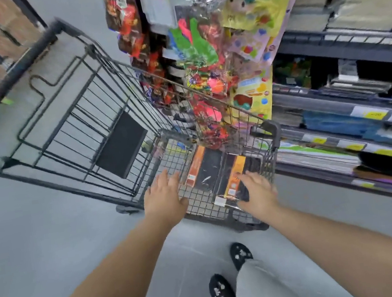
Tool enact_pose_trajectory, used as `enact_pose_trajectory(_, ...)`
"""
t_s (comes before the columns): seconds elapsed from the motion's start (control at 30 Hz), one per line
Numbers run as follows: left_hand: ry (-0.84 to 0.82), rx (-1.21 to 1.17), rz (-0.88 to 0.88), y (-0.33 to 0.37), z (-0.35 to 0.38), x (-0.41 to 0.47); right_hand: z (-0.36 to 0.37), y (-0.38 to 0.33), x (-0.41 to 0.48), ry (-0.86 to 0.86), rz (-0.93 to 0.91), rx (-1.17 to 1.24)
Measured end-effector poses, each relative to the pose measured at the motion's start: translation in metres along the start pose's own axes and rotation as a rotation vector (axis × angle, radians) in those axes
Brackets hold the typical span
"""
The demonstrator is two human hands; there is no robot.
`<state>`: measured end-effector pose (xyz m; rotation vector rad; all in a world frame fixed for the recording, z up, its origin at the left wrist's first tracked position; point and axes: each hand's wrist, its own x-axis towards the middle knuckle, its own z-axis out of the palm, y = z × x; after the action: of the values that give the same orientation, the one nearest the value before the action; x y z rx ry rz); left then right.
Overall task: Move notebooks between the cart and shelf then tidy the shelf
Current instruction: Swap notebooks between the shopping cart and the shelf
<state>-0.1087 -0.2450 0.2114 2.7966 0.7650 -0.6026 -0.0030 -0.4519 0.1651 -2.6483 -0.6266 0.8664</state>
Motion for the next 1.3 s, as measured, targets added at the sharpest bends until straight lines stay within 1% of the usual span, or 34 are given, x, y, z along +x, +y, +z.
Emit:
enact_pose_trajectory(0.13,-0.108,-0.006,-0.009,0.001,0.000,0.037,-0.003,-0.004,0.026,-0.058,-0.006,-0.027)
enact_pose_trajectory(0.23,-0.198,-0.102,-0.031,0.000,0.000,0.062,-0.006,-0.005,0.050,-0.078,0.014,-0.005)
enact_pose_trajectory(0.4,-0.283,-0.211,-0.033,-0.014,-0.003,0.111,-0.010,-0.016,0.092,-0.096,0.092,0.027)
enact_pose_trajectory(0.47,-0.331,-0.247,-0.047,-0.018,-0.001,0.133,-0.008,-0.021,0.110,-0.099,0.136,0.088)
enact_pose_trajectory(0.63,-0.453,-0.371,-0.091,-0.031,0.020,0.184,0.019,-0.032,0.149,-0.036,0.267,0.376)
enact_pose_trajectory(0.73,-0.480,-0.378,-0.075,-0.039,0.042,0.214,0.041,-0.035,0.165,-0.015,0.346,0.465)
enact_pose_trajectory(0.8,-0.520,-0.377,-0.071,-0.045,0.061,0.231,0.057,-0.036,0.172,0.025,0.365,0.476)
enact_pose_trajectory(0.97,-0.525,-0.310,-0.024,-0.052,0.110,0.264,0.093,-0.037,0.185,0.138,0.411,0.426)
enact_pose_trajectory(1.07,-0.561,-0.385,-0.040,-0.045,0.141,0.281,0.105,-0.033,0.193,0.168,0.411,0.427)
enact_pose_trajectory(1.17,-0.506,-0.448,-0.012,-0.037,0.173,0.294,0.116,-0.030,0.194,0.189,0.403,0.457)
enact_pose_trajectory(1.23,-0.459,-0.434,-0.034,-0.033,0.181,0.299,0.120,-0.030,0.193,0.228,0.401,0.498)
enact_pose_trajectory(1.3,-0.425,-0.397,-0.009,-0.033,0.183,0.301,0.123,-0.033,0.190,0.232,0.399,0.520)
